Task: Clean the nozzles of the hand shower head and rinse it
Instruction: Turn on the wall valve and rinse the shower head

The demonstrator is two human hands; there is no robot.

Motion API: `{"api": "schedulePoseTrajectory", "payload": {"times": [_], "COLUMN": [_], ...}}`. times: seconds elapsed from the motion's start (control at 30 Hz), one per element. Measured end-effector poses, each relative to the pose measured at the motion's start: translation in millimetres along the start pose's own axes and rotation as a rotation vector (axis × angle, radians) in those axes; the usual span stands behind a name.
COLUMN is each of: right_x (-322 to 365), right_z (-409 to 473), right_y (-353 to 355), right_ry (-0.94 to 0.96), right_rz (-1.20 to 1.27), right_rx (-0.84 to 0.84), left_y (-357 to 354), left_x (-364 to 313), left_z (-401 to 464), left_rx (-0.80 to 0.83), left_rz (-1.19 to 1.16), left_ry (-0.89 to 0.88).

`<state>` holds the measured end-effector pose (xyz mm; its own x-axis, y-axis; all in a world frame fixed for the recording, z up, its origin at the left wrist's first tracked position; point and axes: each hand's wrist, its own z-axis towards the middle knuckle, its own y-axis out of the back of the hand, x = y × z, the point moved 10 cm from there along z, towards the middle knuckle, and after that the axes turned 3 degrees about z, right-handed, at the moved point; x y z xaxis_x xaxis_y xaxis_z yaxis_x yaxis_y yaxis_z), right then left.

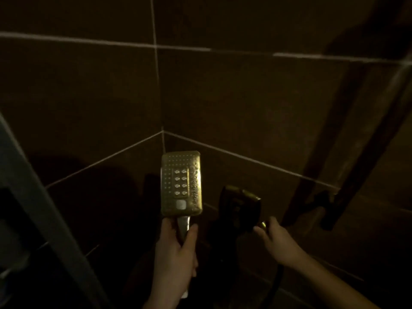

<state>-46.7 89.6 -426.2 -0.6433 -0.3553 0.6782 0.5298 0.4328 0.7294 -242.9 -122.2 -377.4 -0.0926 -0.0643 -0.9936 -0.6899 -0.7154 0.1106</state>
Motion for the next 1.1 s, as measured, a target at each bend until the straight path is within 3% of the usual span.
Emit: {"api": "schedulePoseTrajectory", "payload": {"times": [0.23, 0.4, 0.77, 1.1], "right_x": [-52.6, -71.3, -85.5, -84.0], "right_z": [71.9, 112.3, 139.4, 137.3], "right_y": [-97.9, -123.0, -146.1, -152.7], "right_ry": [-0.057, -0.145, -0.206, -0.227], "right_rz": [-0.101, -0.158, -0.148, -0.167], "right_rx": [0.09, 0.139, 0.172, 0.167], "left_y": [32.1, 30.4, 29.5, 37.1], "left_x": [95.8, 149.7, 190.8, 198.8], "left_z": [17.6, 18.4, 17.2, 7.0], "left_rx": [-0.048, -0.015, -0.114, -0.146], "left_rz": [0.019, -0.023, 0.013, 0.069], "left_ry": [0.131, 0.232, 0.345, 0.302]}}
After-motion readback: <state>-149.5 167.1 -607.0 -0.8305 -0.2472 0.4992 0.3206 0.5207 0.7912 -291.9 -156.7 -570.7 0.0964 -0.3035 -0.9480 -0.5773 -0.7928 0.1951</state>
